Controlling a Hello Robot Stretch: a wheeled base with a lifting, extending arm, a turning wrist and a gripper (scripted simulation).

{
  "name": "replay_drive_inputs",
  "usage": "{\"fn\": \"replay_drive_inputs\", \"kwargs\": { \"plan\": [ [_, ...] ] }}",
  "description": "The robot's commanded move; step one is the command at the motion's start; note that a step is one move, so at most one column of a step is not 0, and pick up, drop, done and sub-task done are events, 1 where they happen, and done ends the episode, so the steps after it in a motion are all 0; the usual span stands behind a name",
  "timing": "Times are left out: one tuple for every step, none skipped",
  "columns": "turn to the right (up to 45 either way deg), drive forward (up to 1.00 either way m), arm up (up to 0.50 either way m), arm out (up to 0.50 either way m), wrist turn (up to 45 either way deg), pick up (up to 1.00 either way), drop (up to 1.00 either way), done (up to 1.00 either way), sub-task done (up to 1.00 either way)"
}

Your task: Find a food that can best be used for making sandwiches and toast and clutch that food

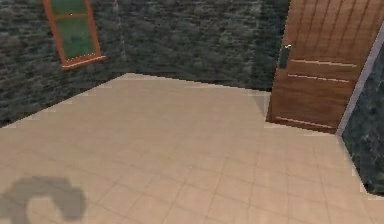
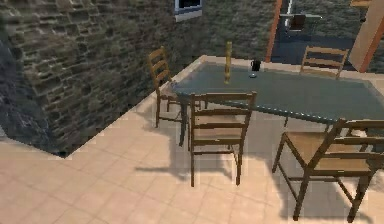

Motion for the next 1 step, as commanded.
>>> {"fn": "replay_drive_inputs", "kwargs": {
  "plan": [
    [6.0,0.0,0.0,0.0,0.0,0.0,0.0,0.0,0.0]
  ]
}}
